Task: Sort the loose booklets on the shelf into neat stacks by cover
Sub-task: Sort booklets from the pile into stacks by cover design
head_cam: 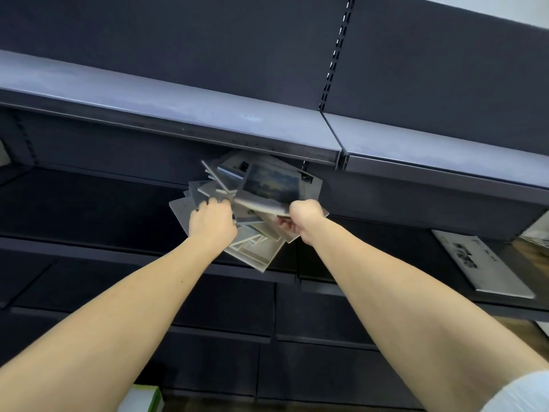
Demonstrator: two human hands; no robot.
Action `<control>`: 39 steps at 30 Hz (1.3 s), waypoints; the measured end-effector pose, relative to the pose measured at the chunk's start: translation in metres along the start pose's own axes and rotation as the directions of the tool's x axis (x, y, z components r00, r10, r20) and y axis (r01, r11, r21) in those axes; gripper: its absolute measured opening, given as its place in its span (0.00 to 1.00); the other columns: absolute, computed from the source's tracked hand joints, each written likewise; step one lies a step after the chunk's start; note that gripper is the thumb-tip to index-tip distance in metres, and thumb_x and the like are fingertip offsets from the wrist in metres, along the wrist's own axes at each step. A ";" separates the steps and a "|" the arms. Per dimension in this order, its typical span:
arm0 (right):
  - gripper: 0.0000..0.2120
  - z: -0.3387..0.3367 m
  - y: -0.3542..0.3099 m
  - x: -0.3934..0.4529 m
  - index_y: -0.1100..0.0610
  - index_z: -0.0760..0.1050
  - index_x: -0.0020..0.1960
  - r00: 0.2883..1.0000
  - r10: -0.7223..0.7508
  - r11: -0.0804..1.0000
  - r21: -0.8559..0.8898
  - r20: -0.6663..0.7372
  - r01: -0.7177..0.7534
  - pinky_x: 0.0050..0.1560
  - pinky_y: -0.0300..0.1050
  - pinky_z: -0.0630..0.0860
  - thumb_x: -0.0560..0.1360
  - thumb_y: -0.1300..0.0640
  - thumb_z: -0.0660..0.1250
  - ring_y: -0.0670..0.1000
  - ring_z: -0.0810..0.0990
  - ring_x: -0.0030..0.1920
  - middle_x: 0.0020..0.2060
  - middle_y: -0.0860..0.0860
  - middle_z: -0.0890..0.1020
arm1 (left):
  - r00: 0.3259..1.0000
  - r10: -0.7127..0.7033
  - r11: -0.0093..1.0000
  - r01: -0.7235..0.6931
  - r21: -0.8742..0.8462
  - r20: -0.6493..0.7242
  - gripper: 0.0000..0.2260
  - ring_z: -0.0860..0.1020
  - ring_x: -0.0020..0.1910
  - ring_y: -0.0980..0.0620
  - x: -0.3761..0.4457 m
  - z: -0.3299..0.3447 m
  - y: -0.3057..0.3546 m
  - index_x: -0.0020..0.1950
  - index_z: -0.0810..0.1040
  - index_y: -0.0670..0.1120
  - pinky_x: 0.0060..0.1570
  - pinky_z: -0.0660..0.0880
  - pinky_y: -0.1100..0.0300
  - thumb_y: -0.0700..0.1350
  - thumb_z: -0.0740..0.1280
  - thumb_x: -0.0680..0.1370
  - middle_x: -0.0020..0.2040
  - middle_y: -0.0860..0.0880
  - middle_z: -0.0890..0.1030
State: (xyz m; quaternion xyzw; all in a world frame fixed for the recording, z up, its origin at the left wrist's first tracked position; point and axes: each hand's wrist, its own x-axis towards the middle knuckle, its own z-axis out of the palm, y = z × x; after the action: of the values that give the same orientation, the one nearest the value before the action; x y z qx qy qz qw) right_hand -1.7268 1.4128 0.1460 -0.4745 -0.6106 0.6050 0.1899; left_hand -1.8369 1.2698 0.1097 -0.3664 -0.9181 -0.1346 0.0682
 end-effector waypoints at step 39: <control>0.18 -0.338 0.118 0.133 0.60 0.70 0.71 0.959 0.146 0.973 0.210 -0.242 -0.095 0.20 0.36 0.73 0.83 0.65 0.54 0.54 0.77 0.37 0.62 0.62 0.78 | 0.952 0.254 0.961 -0.269 0.069 0.172 0.25 0.63 0.71 0.39 0.025 0.095 0.327 0.76 0.62 0.46 0.67 0.65 0.48 0.48 0.62 0.79 0.74 0.42 0.63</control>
State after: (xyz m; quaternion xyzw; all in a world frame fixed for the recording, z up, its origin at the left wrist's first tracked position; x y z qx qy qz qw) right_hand -1.4762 1.6876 0.0579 -0.5637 -0.4882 0.6066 0.2756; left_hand -1.6320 1.5416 0.0894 -0.4912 -0.8691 -0.0522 0.0275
